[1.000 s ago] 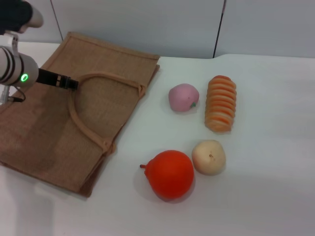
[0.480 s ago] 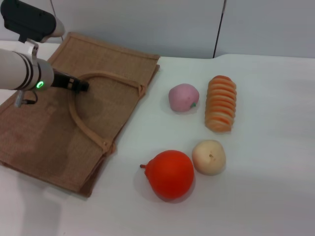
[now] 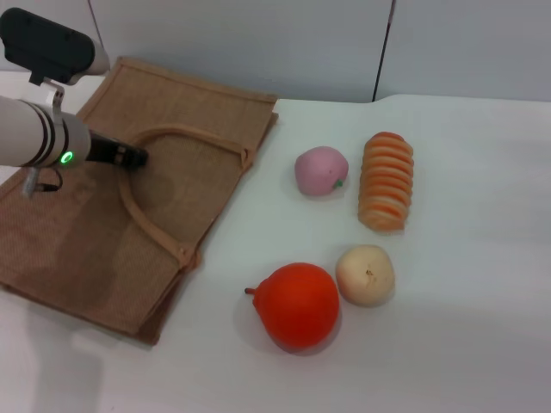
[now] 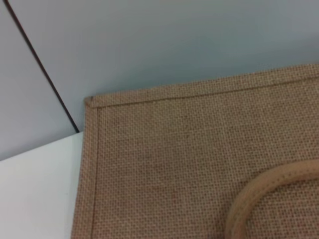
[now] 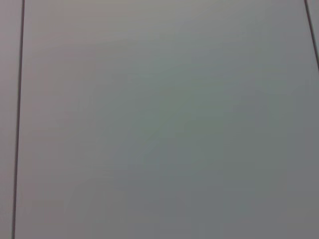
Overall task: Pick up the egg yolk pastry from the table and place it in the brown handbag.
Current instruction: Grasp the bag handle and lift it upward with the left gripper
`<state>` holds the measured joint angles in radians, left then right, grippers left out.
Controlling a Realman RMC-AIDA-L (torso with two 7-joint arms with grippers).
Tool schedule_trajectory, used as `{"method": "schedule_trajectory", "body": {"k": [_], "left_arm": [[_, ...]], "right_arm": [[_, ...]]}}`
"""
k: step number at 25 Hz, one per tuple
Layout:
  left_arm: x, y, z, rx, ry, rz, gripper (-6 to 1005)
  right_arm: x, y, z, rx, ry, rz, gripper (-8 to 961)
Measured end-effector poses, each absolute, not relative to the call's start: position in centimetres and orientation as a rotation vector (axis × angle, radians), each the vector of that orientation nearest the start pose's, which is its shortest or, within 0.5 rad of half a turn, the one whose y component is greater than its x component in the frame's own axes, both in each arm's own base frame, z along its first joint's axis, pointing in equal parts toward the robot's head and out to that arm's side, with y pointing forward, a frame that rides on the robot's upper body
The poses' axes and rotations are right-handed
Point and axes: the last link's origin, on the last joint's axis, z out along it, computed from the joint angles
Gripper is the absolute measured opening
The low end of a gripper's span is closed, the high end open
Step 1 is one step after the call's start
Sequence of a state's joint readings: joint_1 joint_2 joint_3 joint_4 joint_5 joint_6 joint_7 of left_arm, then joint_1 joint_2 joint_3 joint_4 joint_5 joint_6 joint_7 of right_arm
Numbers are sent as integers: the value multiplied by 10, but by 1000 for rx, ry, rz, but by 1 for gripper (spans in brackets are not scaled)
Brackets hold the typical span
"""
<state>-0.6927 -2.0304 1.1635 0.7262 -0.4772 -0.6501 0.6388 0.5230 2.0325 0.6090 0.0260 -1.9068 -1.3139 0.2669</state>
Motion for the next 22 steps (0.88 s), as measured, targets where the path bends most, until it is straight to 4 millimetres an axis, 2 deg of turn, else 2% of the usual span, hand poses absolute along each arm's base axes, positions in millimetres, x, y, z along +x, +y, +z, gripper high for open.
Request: {"method": "schedule_trajectory", "body": {"k": [8,13,22], "left_arm": [[-286,447,20,-2005,-941,158,446],[-287,446,19,-2006,-941,161,219],[-286,445,22,-1987,-959,45,127]], "right_arm": [[333,350,46,-1429,466,802,830],[333,350,46,-1429,466,802,827],[333,350,45,-1441,465,800,821]]}}
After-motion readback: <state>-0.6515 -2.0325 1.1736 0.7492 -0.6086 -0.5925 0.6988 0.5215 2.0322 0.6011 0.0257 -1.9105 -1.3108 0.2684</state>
